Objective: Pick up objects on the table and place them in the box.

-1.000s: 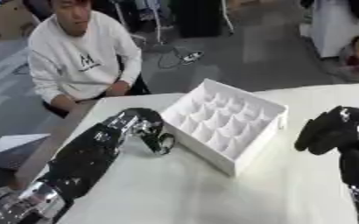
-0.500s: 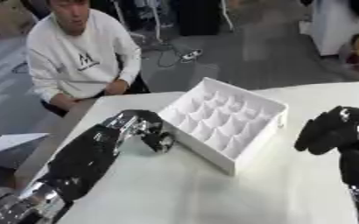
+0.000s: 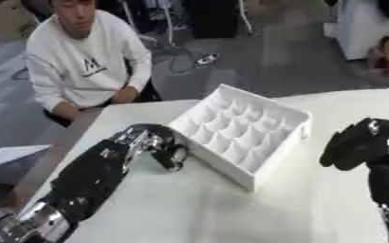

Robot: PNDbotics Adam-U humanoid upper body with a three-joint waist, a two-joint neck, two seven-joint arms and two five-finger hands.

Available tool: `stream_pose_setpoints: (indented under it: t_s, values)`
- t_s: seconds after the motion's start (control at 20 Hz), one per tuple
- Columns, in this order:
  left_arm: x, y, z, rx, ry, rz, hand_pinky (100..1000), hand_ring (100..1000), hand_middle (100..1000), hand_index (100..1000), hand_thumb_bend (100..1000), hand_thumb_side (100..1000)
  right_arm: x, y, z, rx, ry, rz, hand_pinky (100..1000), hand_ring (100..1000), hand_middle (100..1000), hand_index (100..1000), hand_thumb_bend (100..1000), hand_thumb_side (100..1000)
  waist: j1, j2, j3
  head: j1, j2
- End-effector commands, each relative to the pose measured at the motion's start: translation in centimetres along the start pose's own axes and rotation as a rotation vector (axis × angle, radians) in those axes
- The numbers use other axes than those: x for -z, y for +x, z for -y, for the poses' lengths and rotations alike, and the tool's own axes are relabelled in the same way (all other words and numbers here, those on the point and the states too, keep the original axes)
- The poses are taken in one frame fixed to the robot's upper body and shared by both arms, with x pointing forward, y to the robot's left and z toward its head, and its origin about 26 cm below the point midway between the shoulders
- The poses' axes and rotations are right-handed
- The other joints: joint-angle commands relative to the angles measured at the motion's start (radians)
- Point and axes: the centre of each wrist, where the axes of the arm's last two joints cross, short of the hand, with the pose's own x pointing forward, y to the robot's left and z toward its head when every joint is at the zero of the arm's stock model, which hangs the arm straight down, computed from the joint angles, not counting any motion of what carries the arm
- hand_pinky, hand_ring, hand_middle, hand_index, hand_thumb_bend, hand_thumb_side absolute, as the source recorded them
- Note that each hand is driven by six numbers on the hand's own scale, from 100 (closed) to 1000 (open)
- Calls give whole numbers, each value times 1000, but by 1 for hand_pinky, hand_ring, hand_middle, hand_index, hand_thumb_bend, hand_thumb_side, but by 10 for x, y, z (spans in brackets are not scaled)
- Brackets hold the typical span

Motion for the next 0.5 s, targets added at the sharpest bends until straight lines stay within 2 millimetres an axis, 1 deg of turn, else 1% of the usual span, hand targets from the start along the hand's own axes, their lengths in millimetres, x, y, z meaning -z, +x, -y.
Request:
stream_pose_setpoints:
  t_s: [0.05, 0.1, 0.2, 0.25, 0.3, 0.4, 0.45, 0.5]
  values:
    - [-5, -12, -10, -6, 28, -26, 100, 189, 360, 435, 366, 675, 10, 5, 3, -25, 30, 57, 384, 467, 495, 574, 100, 646, -9, -13, 0, 11, -16]
    - [-5, -12, -9, -6, 28, -24, 100, 191, 362, 438, 369, 675, 10, 5, 3, -26, 30, 60, 384, 467, 495, 574, 100, 646, -10, -11, -2, 12, -19]
    - [-5, -12, -9, -4, 31, -14, 100, 206, 375, 451, 409, 678, 11, 5, 4, -27, 32, 64, 383, 467, 495, 574, 100, 647, -13, -7, -4, 13, -24]
    - [-5, -12, -9, -4, 32, -8, 100, 199, 371, 447, 396, 678, 12, 5, 4, -28, 33, 65, 383, 467, 495, 574, 100, 647, -14, -5, -5, 14, -26]
    - [-5, -12, -9, -4, 33, -3, 100, 237, 400, 469, 437, 696, 12, 5, 4, -29, 34, 67, 383, 467, 495, 574, 100, 648, -14, -4, -6, 15, -28]
    - [-5, -12, -8, -10, 43, 10, 100, 243, 408, 470, 387, 726, 13, 4, 4, -30, 35, 70, 383, 467, 495, 574, 100, 648, -16, -1, -8, 17, -32]
    - [-5, -12, -8, -14, 48, 14, 100, 241, 406, 463, 346, 734, 13, 4, 4, -30, 35, 71, 382, 467, 495, 574, 100, 649, -17, 0, -8, 18, -34]
    - [-5, -12, -8, -18, 55, 17, 100, 234, 399, 457, 280, 738, 13, 4, 4, -30, 36, 71, 382, 467, 495, 574, 100, 649, -17, 1, -8, 19, -35]
